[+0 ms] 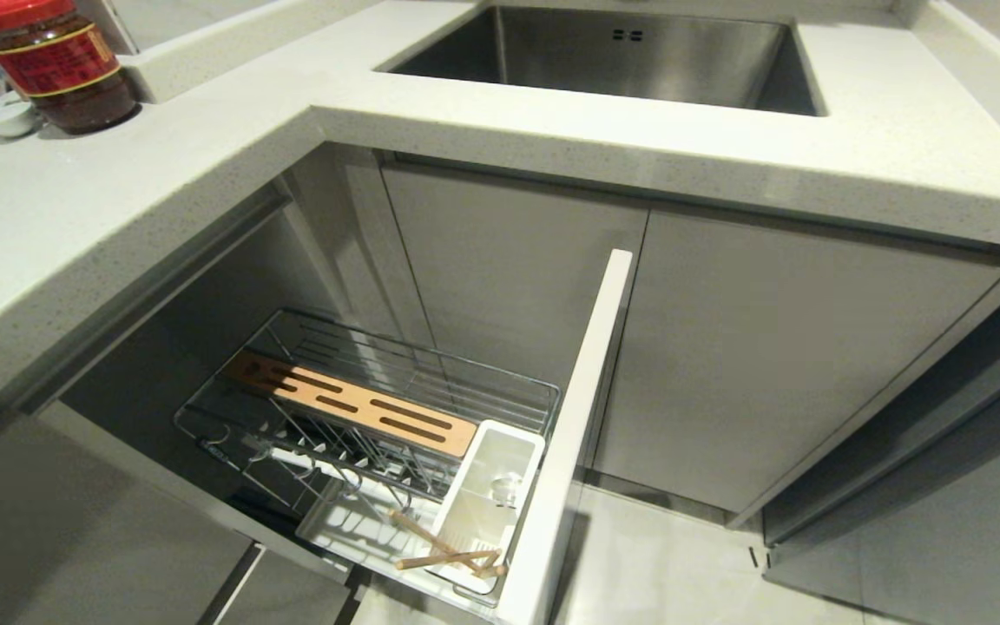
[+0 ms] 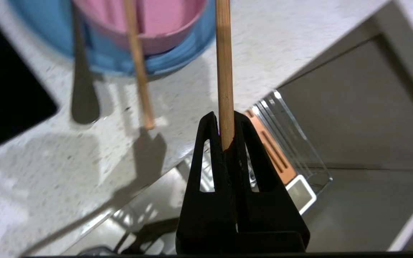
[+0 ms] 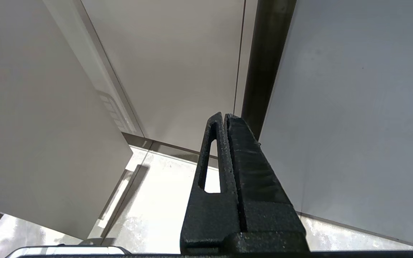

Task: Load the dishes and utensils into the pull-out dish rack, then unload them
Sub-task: Take the chopsticks out of the cupboard

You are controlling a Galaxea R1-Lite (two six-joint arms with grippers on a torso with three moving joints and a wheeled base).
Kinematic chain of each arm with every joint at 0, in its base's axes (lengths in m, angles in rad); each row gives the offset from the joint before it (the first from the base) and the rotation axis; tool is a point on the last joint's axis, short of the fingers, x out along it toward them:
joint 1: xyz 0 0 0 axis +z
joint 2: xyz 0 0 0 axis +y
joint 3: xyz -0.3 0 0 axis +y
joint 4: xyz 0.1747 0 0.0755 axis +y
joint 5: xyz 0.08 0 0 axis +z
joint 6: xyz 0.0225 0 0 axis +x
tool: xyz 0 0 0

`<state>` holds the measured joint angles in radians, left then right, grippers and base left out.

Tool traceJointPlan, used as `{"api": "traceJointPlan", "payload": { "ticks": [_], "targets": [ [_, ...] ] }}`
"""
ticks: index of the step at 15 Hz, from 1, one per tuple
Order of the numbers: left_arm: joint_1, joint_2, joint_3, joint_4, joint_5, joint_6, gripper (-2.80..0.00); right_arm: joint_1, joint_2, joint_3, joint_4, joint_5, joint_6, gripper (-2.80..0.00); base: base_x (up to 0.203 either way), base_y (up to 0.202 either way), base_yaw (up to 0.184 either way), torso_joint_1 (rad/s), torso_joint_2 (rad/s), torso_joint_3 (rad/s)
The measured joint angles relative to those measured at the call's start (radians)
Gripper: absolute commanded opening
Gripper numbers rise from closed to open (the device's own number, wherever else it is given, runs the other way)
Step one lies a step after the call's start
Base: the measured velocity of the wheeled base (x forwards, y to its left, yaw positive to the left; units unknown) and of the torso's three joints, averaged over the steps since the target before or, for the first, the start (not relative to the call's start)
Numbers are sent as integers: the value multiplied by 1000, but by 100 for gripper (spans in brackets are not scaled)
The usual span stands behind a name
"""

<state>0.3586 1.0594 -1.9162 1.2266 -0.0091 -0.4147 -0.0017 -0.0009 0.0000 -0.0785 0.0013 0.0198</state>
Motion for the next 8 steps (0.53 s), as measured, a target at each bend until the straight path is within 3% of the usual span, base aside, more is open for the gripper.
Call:
{"api": "traceJointPlan", "payload": {
  "ticks": [2,8],
  "targets": [
    [11,21,0,9,15,-42,-280,0,0,0,0,0,0,-280,0,0,0,0,0,0],
    [18,94,8,9,19,-81,-280,0,0,0,0,0,0,-280,0,0,0,0,0,0]
  ]
}}
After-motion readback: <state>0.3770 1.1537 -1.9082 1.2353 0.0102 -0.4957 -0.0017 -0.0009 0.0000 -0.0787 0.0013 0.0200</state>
